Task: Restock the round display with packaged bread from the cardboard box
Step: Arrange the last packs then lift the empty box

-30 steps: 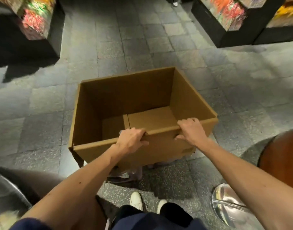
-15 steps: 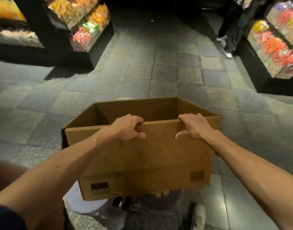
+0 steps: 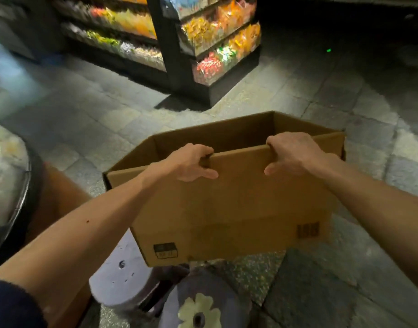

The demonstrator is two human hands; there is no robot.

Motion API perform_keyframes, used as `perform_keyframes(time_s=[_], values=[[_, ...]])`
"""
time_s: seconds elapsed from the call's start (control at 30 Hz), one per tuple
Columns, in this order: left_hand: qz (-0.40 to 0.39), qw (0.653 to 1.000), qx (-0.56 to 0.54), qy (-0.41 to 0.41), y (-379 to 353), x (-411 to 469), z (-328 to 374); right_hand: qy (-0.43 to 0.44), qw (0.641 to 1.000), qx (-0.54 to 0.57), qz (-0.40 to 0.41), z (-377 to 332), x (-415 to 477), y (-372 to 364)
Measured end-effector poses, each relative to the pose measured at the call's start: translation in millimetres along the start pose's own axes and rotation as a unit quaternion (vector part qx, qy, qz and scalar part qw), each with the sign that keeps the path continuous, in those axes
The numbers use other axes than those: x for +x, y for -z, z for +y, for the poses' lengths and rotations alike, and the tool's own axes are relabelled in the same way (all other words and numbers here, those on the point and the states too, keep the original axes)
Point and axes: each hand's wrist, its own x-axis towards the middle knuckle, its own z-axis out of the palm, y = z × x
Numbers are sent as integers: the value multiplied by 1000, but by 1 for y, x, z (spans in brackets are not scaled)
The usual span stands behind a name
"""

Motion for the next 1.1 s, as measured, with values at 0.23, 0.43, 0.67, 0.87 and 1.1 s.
perform_keyframes(time_s=[0.23,0.43,0.67,0.87,1.1], values=[[85,995,-1,55,45,123,-46,84,995,-41,38,47,188,7],[103,986,0,128,98,247,-102,155,987,-39,4,67,364,17],[108,968,-38,224,184,358,-195,249,964,-74,-51,43,579,58],[108,942,-56,314,243,453,-317,352,927,-108,-71,-19,790,51],[134,895,-109,411,355,487,-478,448,877,-159,-74,-167,988,90]])
